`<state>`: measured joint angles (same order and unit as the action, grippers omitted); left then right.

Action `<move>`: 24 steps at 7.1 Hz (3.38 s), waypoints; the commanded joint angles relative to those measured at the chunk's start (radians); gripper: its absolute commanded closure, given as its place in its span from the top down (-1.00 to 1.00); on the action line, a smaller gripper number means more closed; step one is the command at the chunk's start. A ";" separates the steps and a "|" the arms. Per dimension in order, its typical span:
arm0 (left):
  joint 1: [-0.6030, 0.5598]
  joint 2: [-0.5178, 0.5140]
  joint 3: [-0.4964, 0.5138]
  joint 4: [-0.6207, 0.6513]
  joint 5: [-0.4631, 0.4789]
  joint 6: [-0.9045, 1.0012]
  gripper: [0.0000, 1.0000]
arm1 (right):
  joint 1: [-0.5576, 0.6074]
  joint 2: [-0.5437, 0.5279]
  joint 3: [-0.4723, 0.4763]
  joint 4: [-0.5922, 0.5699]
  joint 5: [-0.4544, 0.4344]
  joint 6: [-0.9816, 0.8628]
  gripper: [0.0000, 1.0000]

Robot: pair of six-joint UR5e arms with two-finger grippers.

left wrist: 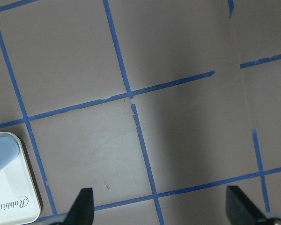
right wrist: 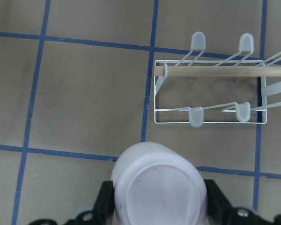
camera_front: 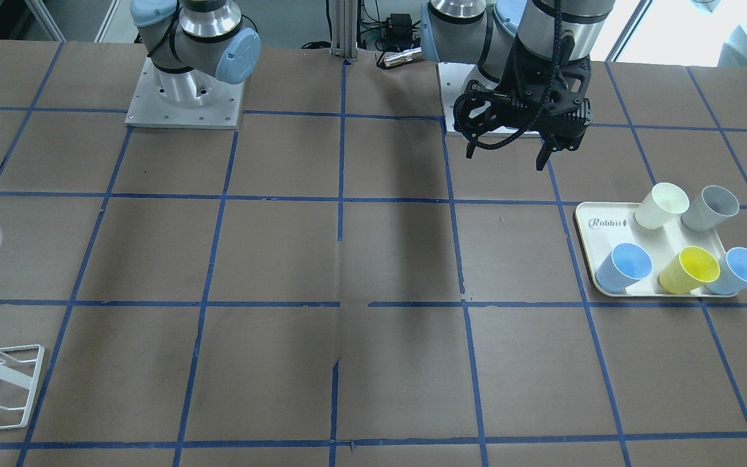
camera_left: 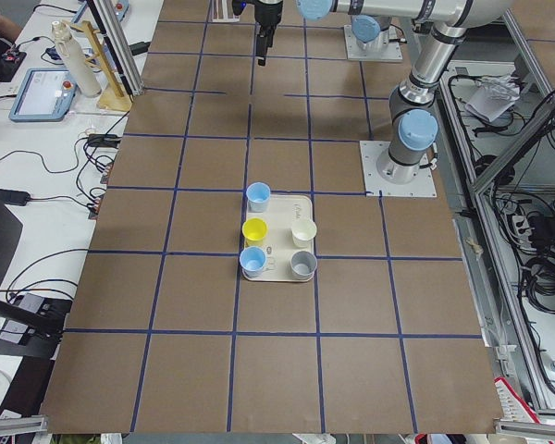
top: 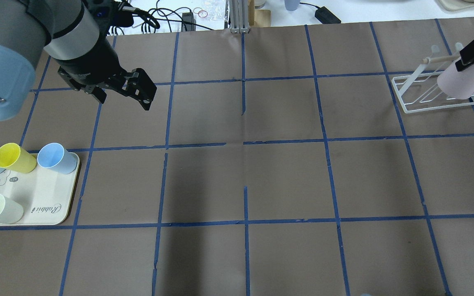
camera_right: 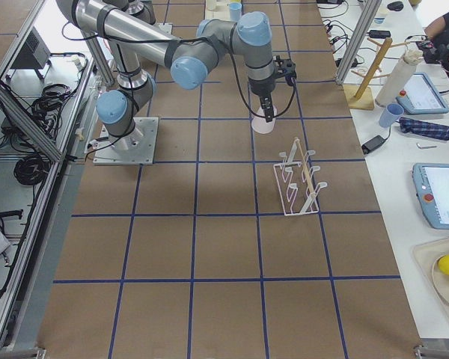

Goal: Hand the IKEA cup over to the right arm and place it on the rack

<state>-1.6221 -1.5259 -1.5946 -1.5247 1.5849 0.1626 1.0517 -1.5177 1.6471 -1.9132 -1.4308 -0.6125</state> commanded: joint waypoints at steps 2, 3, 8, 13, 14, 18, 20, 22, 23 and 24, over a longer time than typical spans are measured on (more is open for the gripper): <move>0.011 -0.020 0.066 -0.055 -0.011 -0.009 1.00 | -0.042 0.094 -0.006 -0.124 -0.016 -0.010 -1.00; 0.011 -0.023 0.074 -0.077 -0.019 -0.023 1.00 | -0.041 0.120 -0.006 -0.159 -0.016 -0.007 -1.00; 0.061 -0.005 0.033 -0.080 -0.016 -0.091 1.00 | -0.036 0.159 -0.003 -0.213 -0.002 0.042 -1.00; 0.062 -0.023 0.054 -0.081 -0.010 -0.089 1.00 | -0.021 0.197 0.000 -0.237 -0.002 0.082 -1.00; 0.062 -0.022 0.054 -0.081 -0.016 -0.089 1.00 | -0.019 0.202 0.006 -0.237 0.000 0.082 -1.00; 0.062 -0.020 0.054 -0.081 -0.020 -0.089 1.00 | -0.019 0.247 0.007 -0.239 -0.002 0.072 -1.00; 0.062 -0.022 0.054 -0.081 -0.019 -0.089 1.00 | -0.019 0.283 0.007 -0.273 -0.002 0.079 -1.00; 0.062 -0.020 0.053 -0.081 -0.019 -0.089 1.00 | -0.019 0.297 0.007 -0.274 -0.002 0.080 -0.98; 0.062 -0.020 0.053 -0.081 -0.019 -0.089 1.00 | -0.019 0.297 0.007 -0.274 -0.002 0.082 -0.95; 0.062 -0.020 0.051 -0.081 -0.019 -0.091 1.00 | -0.019 0.301 0.007 -0.274 0.000 0.080 -0.66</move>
<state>-1.5601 -1.5463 -1.5419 -1.6061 1.5662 0.0733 1.0324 -1.2210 1.6536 -2.1871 -1.4324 -0.5321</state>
